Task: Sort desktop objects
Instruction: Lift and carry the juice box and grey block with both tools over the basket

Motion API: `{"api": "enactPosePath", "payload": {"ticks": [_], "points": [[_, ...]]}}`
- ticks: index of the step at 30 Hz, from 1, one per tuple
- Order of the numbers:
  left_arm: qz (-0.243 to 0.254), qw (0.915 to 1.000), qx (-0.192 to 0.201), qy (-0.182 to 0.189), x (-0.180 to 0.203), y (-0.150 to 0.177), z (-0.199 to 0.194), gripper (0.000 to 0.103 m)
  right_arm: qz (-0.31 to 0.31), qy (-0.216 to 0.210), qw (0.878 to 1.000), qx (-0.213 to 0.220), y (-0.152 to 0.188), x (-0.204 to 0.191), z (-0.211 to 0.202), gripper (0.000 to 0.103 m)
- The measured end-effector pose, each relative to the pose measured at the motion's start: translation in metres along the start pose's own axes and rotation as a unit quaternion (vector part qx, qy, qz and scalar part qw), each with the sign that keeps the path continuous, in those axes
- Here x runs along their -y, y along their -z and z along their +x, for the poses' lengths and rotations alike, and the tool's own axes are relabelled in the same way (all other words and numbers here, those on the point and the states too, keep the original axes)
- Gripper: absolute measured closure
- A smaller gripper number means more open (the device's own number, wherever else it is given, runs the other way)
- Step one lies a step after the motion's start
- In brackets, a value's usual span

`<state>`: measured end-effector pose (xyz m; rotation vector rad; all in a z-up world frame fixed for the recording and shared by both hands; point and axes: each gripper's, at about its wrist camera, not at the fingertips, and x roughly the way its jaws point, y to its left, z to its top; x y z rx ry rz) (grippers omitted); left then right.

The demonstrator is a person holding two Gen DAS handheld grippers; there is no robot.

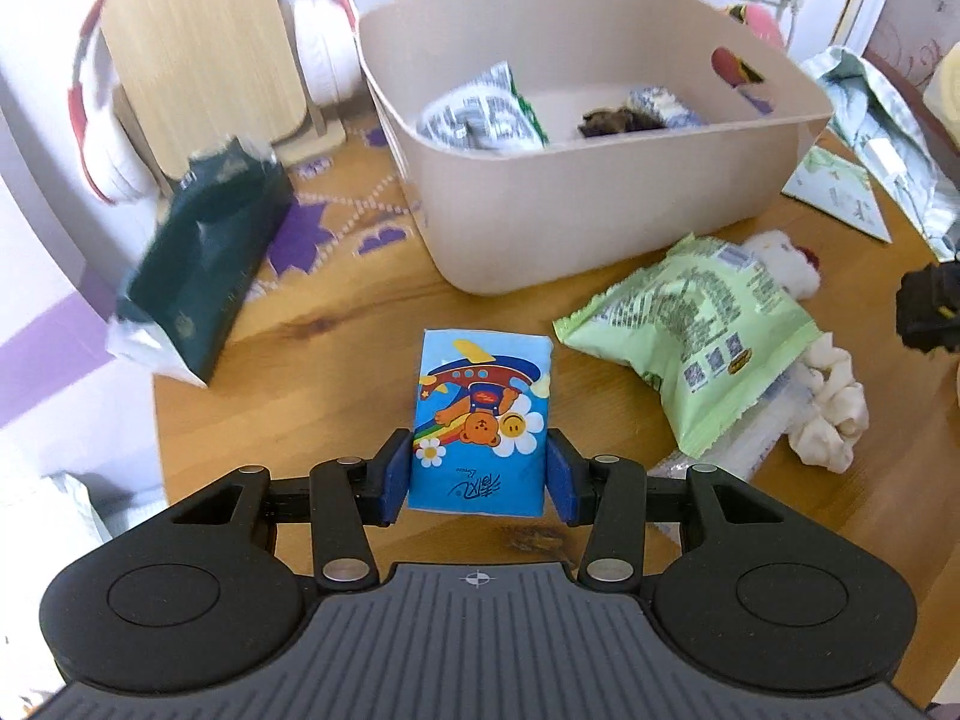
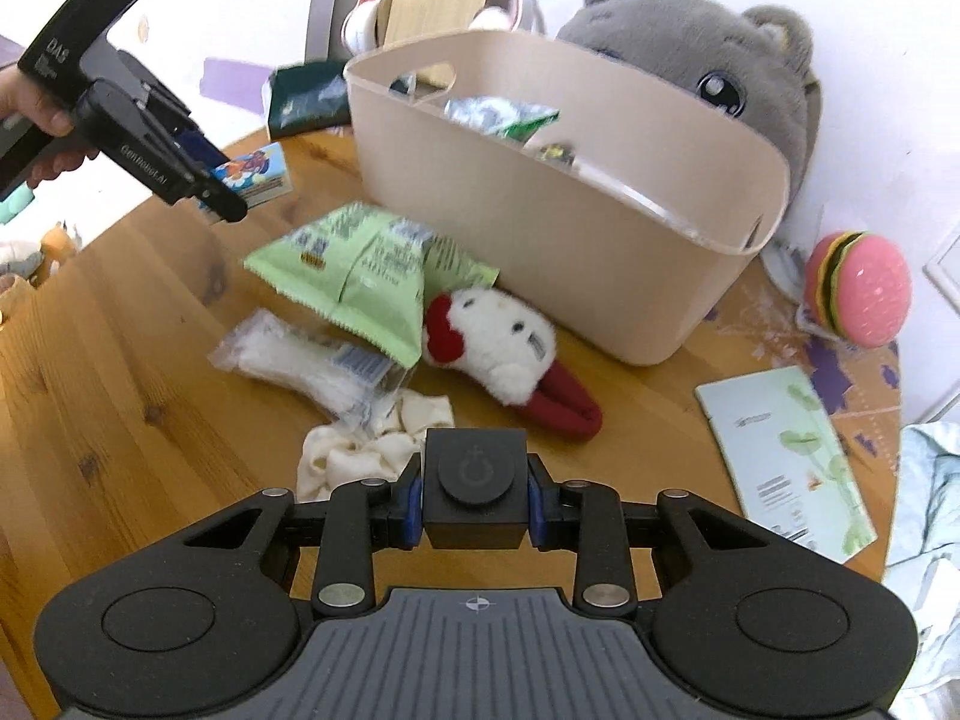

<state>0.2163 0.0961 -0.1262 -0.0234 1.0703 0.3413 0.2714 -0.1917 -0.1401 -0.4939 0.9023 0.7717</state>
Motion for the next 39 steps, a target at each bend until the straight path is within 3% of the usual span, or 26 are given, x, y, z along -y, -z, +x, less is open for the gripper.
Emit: {"api": "enactPosePath", "payload": {"ticks": [19,30,39], "points": [[0.03,0.9948,0.096,-0.016,-0.015,-0.064,-0.063,0.056,0.065,0.013,0.995,0.079,-0.057,0.043,-0.052,0.073],[0.039,0.9919,0.121,-0.002,0.003,-0.112,-0.061,0.056,0.084,0.015,0.991,0.104,-0.096,0.062,-0.046,0.073],[0.048,0.9917,0.119,-0.011,0.012,-0.14,-0.04,0.056,0.117,0.029,0.989,0.086,-0.116,0.08,-0.017,0.073]]}}
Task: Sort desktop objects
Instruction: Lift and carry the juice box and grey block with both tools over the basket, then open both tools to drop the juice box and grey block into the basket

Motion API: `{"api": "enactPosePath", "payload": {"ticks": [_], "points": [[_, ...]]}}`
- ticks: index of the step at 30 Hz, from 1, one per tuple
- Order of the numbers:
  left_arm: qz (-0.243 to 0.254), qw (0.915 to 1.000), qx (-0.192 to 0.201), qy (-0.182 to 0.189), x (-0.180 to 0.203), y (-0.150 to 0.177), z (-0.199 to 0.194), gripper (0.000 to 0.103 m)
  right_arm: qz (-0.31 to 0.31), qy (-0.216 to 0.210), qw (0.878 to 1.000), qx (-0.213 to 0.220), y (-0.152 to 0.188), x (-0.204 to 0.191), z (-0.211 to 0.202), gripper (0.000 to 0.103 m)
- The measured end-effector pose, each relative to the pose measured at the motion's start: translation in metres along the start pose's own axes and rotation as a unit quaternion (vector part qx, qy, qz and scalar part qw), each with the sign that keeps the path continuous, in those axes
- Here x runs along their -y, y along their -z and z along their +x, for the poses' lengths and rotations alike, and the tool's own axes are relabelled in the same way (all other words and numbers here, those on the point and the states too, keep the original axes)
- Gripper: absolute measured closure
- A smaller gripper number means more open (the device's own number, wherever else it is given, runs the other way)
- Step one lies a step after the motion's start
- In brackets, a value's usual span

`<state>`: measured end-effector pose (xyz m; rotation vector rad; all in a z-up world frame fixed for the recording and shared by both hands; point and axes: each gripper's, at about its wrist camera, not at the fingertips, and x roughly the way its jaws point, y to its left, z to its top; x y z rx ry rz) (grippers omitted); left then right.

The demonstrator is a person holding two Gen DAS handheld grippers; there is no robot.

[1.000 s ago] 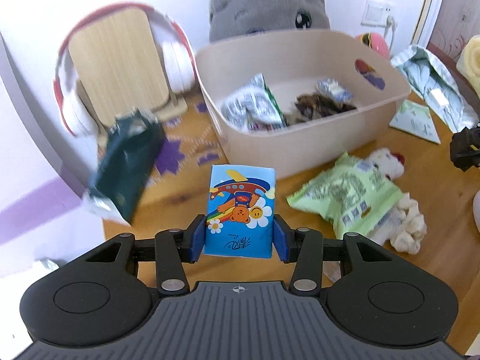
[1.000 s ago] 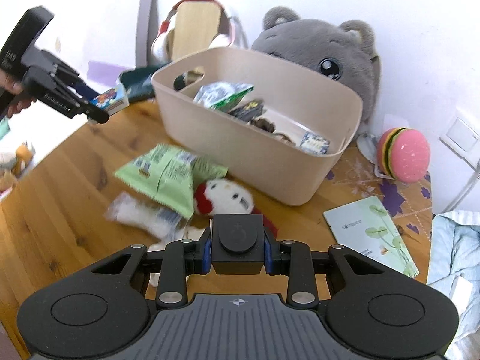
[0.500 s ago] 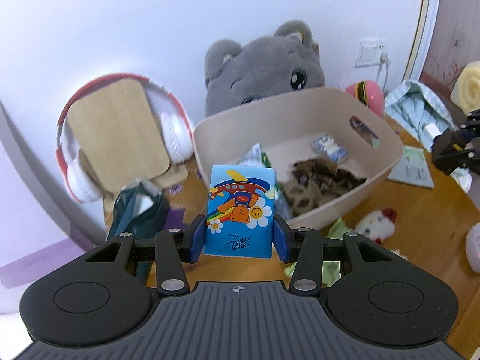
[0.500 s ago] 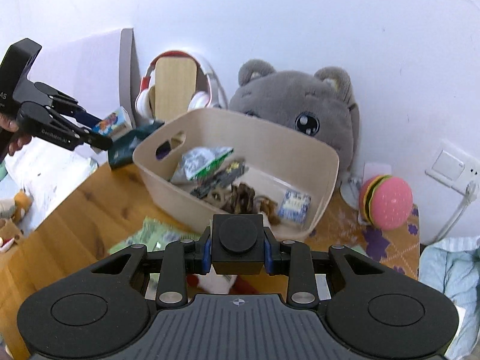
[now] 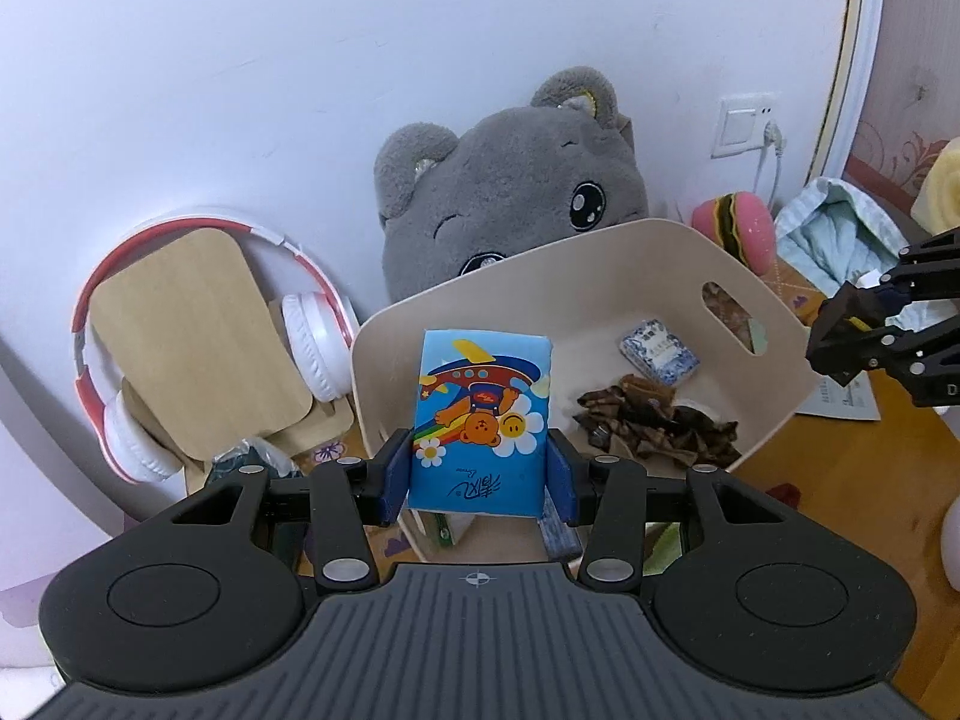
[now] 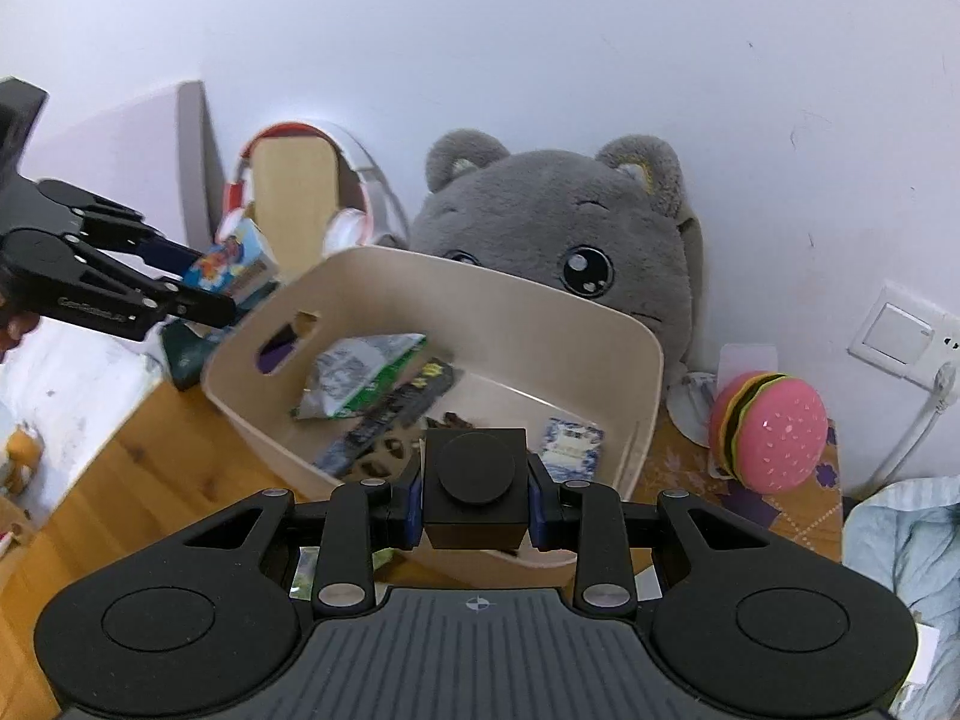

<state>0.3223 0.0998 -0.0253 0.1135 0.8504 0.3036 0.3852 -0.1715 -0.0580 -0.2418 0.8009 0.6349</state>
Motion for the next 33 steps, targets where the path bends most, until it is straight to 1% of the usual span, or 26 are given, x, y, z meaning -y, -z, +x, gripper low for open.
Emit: {"api": "enactPosePath", "payload": {"ticks": [4,11,15,17,22,33], "points": [[-0.001,1.0,-0.006,-0.005,0.003,-0.005,0.015,0.056,0.026,0.0,1.0,-0.012,-0.006,0.012,0.018,0.073],[-0.006,0.9996,-0.027,-0.007,0.015,-0.007,0.045,0.056,0.039,0.0,0.999,-0.028,-0.013,0.021,0.044,0.073],[-0.008,0.9989,-0.045,-0.013,0.021,-0.007,0.064,0.056,0.049,-0.002,0.998,-0.037,-0.016,0.023,0.059,0.073],[-0.002,0.9984,-0.053,-0.02,0.024,-0.006,0.073,0.056,0.048,-0.002,0.998,-0.042,-0.017,0.022,0.067,0.073],[0.016,0.9973,-0.068,-0.022,0.033,-0.003,0.089,0.056,0.031,0.007,0.998,-0.047,-0.017,0.017,0.083,0.073],[0.012,0.9954,-0.095,-0.008,0.041,0.008,0.107,0.055,0.01,0.006,0.997,-0.082,-0.012,0.007,0.11,0.073]]}}
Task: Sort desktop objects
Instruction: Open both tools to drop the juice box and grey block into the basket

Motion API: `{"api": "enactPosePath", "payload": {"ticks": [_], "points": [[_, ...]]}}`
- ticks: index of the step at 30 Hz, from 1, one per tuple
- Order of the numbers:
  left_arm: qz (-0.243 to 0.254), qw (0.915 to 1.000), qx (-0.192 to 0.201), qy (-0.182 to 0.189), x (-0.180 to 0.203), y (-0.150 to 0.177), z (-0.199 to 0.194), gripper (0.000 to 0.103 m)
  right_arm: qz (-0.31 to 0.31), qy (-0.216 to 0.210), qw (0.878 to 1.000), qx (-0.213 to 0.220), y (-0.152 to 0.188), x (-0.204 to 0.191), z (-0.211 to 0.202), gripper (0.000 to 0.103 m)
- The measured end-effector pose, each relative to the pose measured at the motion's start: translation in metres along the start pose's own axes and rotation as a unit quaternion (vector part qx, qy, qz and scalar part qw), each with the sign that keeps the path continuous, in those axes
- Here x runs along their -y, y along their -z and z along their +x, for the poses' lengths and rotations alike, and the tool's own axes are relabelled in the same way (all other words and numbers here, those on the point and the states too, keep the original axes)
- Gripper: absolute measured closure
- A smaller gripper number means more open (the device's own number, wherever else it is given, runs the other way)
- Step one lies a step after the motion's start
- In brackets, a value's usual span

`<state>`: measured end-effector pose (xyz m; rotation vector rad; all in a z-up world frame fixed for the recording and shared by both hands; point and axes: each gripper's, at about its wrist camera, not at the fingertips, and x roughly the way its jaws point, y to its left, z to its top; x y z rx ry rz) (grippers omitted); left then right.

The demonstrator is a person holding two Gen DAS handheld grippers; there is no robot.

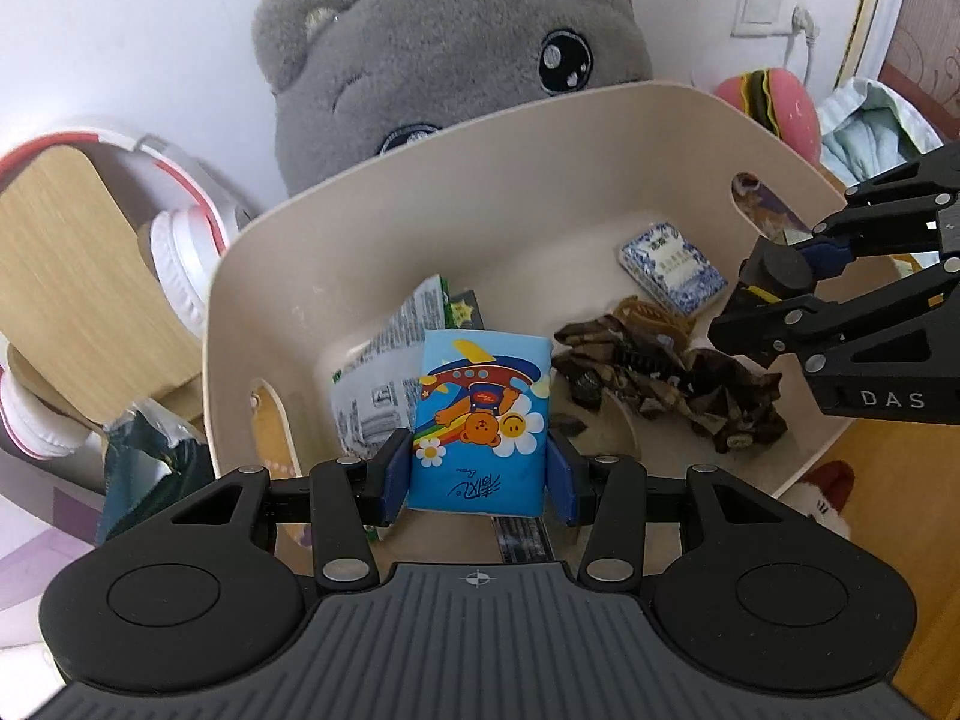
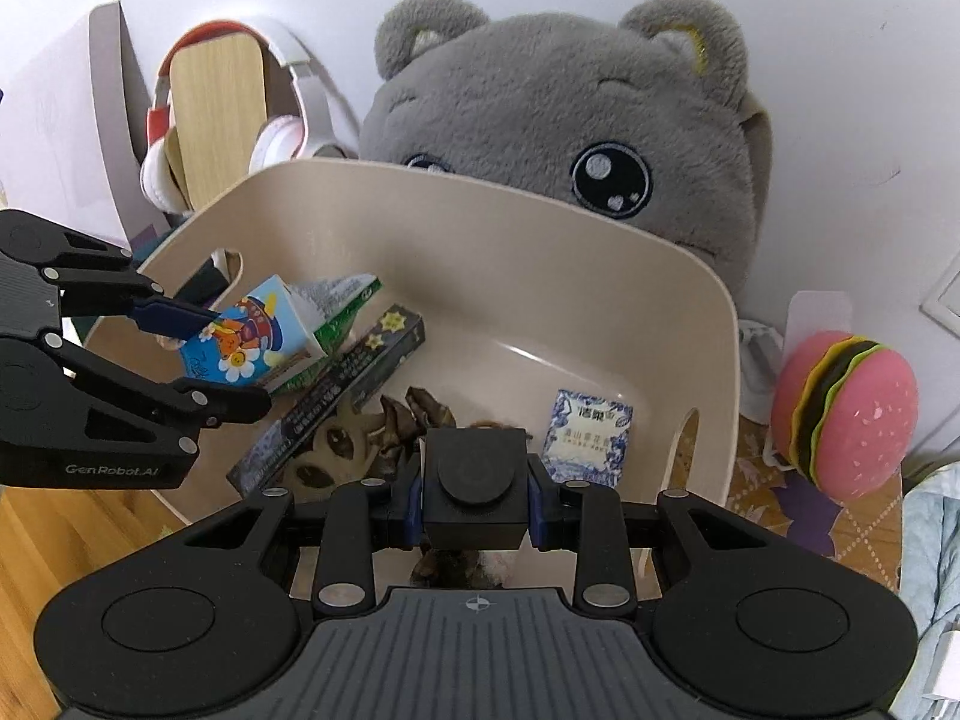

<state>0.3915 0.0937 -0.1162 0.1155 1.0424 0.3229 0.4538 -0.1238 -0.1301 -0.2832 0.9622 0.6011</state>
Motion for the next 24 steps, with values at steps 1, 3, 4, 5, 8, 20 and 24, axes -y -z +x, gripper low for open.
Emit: {"api": "enactPosePath", "payload": {"ticks": [1,3,4,5,8,20,24], "points": [[0.0,1.0,-0.002,0.0,0.0,0.001,0.001,0.055,-0.001,0.001,1.0,-0.003,0.001,0.0,0.001,0.073],[-0.005,1.0,-0.007,0.001,-0.002,0.003,0.002,0.055,-0.003,0.002,1.0,-0.009,0.002,-0.002,0.004,0.073],[-0.008,0.9999,-0.009,0.003,-0.003,0.003,0.003,0.055,-0.004,0.002,1.0,-0.013,0.002,-0.002,0.006,0.073],[-0.011,0.9999,-0.008,0.003,-0.003,0.004,0.002,0.055,-0.005,0.004,1.0,-0.016,0.003,-0.002,0.007,0.073],[-0.017,0.9998,-0.006,0.003,-0.005,0.005,0.001,0.049,-0.006,0.006,1.0,-0.022,0.005,-0.003,0.01,0.073],[-0.041,0.9988,0.009,-0.025,-0.017,0.013,-0.022,0.023,0.002,0.019,1.0,-0.002,0.009,-0.005,-0.007,0.029],[-0.044,0.9986,0.019,-0.023,-0.021,0.02,-0.035,0.019,0.007,0.014,1.0,0.018,0.013,-0.006,-0.021,0.023]]}}
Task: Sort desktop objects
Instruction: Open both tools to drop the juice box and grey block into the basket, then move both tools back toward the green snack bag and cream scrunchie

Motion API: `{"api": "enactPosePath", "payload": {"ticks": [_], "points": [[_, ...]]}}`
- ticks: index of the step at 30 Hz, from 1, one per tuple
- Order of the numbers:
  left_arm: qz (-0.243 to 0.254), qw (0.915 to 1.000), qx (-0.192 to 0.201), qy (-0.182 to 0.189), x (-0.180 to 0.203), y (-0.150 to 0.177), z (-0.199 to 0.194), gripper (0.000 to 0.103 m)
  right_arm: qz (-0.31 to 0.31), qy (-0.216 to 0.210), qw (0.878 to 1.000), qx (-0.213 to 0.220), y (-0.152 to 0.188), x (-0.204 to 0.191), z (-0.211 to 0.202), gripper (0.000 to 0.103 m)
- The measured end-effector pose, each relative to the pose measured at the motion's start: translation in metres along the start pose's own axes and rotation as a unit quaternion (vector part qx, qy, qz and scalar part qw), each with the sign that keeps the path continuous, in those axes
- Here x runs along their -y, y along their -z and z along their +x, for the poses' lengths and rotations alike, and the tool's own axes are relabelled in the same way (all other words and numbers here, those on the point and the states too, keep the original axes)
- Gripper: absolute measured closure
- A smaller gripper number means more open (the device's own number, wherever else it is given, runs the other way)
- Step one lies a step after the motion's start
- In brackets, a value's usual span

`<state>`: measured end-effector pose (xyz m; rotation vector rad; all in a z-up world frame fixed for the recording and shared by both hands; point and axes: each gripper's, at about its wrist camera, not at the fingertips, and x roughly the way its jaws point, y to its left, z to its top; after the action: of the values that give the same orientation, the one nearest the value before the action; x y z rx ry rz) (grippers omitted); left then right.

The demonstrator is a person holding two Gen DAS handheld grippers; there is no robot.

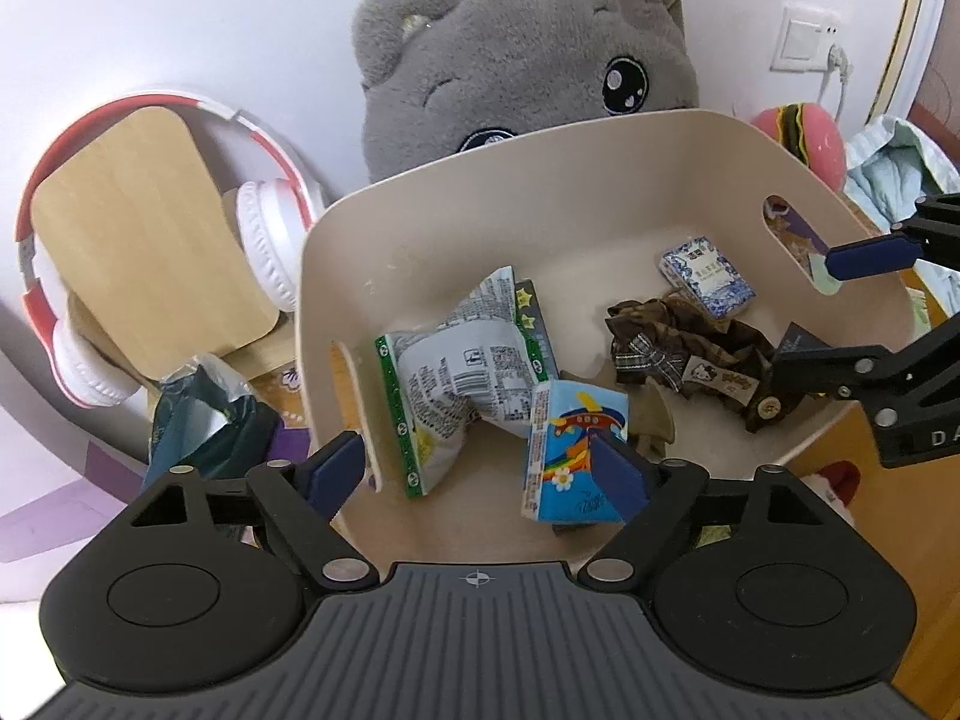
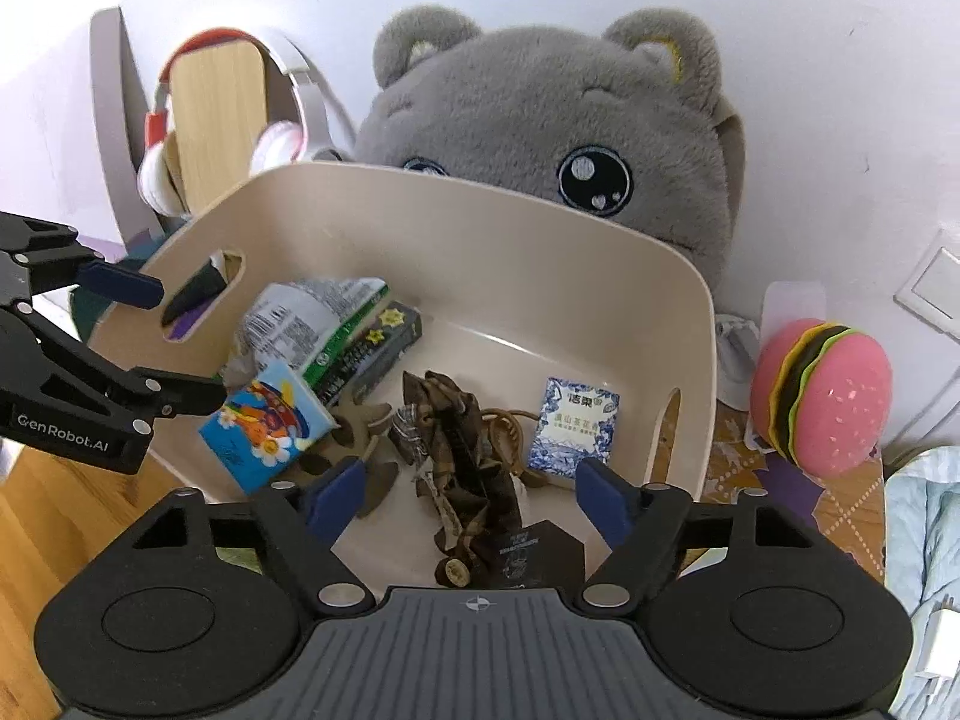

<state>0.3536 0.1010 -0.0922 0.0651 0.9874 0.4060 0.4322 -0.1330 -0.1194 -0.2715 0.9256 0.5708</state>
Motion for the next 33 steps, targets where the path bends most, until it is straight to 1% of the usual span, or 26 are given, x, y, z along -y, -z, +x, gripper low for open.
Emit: {"api": "enactPosePath", "payload": {"ticks": [2,7,11,13,17,25,29,33], "points": [[0.003,0.9999,0.006,0.008,-0.001,0.002,-0.006,0.019,-0.003,0.0,1.0,0.006,0.003,-0.002,-0.005,0.016],[0.003,0.9996,0.02,0.019,-0.002,0.013,-0.026,0.017,0.002,-0.001,1.0,0.03,0.016,-0.002,-0.025,0.013],[-0.002,0.9992,0.025,0.032,-0.004,0.023,-0.039,0.017,-0.006,0.004,0.999,0.051,0.028,-0.003,-0.043,0.005],[0.001,0.999,0.026,0.035,-0.004,0.029,-0.044,0.017,-0.012,0.003,0.998,0.055,0.035,-0.006,-0.05,0.003],[0.02,0.9986,0.024,0.043,-0.001,0.042,-0.05,0.017,-0.026,0.003,0.999,0.048,0.055,-0.013,-0.059,0.001],[0.063,0.994,-0.004,0.089,0.007,0.06,-0.045,0.017,-0.046,-0.006,0.999,0.016,0.098,-0.036,-0.057,0.0],[0.091,0.9889,-0.015,0.117,0.017,0.065,-0.04,0.014,-0.056,-0.01,0.998,0.008,0.117,-0.046,-0.054,0.0],[0.121,0.9832,-0.027,0.134,0.03,0.07,-0.03,0.014,-0.063,-0.021,0.998,0.004,0.132,-0.053,-0.05,0.0]]}}
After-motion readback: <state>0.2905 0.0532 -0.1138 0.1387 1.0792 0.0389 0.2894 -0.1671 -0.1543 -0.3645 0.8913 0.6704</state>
